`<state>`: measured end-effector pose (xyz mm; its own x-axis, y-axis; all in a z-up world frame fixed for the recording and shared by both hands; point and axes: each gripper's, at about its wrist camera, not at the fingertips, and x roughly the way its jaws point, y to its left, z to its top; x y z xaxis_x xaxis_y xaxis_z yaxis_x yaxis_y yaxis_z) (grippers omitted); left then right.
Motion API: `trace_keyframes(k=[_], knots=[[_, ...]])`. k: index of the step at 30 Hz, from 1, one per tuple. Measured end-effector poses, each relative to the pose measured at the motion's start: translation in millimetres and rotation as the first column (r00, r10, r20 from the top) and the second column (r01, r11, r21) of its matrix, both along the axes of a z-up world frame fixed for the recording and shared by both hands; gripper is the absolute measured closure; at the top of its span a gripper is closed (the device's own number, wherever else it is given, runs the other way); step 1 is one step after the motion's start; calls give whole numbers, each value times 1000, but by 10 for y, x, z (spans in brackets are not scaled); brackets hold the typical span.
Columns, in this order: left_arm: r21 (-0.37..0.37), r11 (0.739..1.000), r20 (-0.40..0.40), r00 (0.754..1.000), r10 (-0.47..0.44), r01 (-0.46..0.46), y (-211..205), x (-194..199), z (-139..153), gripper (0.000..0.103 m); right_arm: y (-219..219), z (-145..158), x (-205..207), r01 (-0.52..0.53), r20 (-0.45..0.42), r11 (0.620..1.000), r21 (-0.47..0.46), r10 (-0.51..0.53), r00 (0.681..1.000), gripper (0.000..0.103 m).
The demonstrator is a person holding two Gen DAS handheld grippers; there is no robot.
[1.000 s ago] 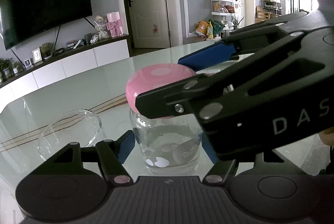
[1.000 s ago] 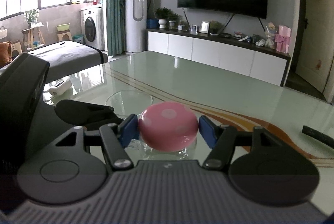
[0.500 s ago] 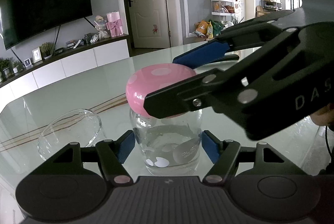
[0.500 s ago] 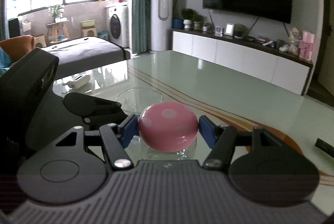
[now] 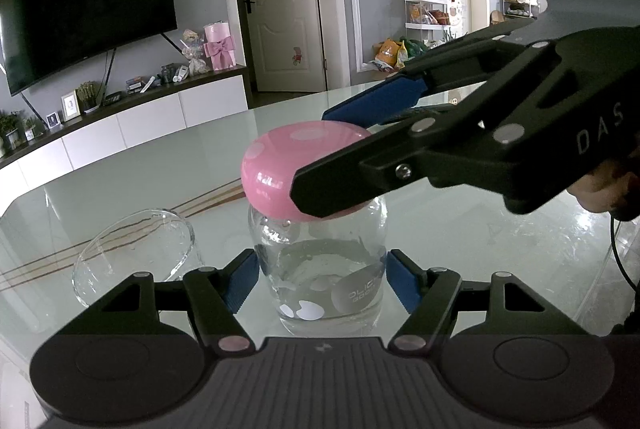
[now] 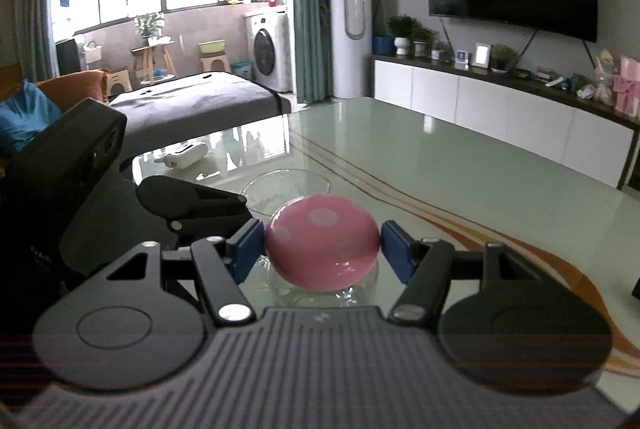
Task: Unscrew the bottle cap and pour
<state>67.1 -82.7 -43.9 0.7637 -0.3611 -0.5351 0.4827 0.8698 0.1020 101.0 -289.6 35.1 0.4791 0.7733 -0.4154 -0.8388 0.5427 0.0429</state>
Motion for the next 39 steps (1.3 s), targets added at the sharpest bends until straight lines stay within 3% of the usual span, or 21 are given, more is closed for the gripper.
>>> trace_keyframes(k=[14,16,24,33,39], knots=[[-1,1000,0,1000,0,0,-1,3,5,30,-10,27,25,-27,14,1000,-4,27,1000,38],[-1,1000,0,1000,0,0,-1,3,6,30,-13,30,16,-15,20,1000,5,15,1000,30],[-1,1000,-1,1000,0,0,0,2,8,30,69,62,-172,93,58,996,16,-94,994,21],[0,1000,-1,1000,1,-1,-3,5,13,30,369,-35,-368,292,123,956,-34,-286,950,21],[0,1000,0,1000,1,-1,-5,2,14,30,411,-81,-311,365,83,931,-12,-363,928,23]])
